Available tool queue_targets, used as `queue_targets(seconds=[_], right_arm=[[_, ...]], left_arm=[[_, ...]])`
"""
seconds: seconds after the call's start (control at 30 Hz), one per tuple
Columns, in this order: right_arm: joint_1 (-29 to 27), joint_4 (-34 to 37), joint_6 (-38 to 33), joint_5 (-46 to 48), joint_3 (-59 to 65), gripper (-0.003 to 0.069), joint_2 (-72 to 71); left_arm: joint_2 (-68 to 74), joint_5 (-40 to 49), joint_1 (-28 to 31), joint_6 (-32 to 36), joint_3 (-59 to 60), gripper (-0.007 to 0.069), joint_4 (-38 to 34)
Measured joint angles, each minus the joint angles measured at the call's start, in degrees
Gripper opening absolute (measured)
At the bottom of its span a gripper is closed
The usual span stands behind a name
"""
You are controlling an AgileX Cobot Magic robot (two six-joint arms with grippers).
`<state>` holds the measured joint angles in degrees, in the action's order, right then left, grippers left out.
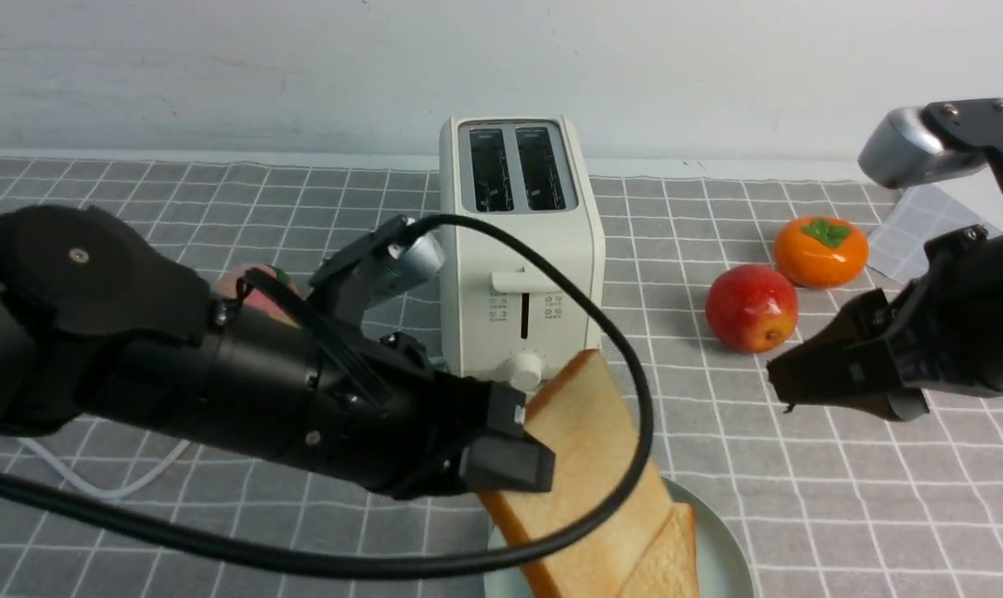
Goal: Take toasted bread from bread machine on grey coffee table place on plate.
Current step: 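Place the slice of bread on the plate with the left gripper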
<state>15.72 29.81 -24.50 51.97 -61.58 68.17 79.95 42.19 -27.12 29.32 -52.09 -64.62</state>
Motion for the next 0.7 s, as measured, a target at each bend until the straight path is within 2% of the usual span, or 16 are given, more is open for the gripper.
queue_targets(seconds=[0.03,0.07,0.2,0.27,0.3,0.43,0.57,0.7], right_arm=[[0.00,0.00,0.00,0.07,0.00,0.0416,0.00],[0.00,0.00,0.00,0.32,0.00,0.0376,0.00],[0.00,0.00,0.00,1.50,0.00,0.0256,0.00],[0.00,0.00,0.00,2.17,0.00,0.0201,0.00],[0.00,0.00,0.00,2.49,0.00,0.0138,0.00],[0.00,-0.05,0.00,2.68,0.00,0.0009,0.00],[0.00,-0.05,0.02,2.87,0.00,-0.0019,0.00],[0.00,-0.05,0.02,3.00,0.00,-0.0019,0.00]], left_arm=[[0.36,0.36,0.00,1.85,0.00,0.0088,-1.38],[2.15,1.65,0.00,9.90,0.00,0.0088,-6.55],[5.15,2.05,0.00,19.64,0.00,0.0088,-11.79],[6.41,1.52,0.00,20.82,0.00,0.0088,-12.67],[7.94,0.90,0.00,21.62,0.00,0.0088,-13.62],[12.36,1.85,0.00,22.01,0.00,0.0088,-17.60],[16.77,3.17,0.00,22.19,0.00,0.0088,-19.84],[21.06,-0.91,0.00,20.20,0.00,0.0088,-20.87]])
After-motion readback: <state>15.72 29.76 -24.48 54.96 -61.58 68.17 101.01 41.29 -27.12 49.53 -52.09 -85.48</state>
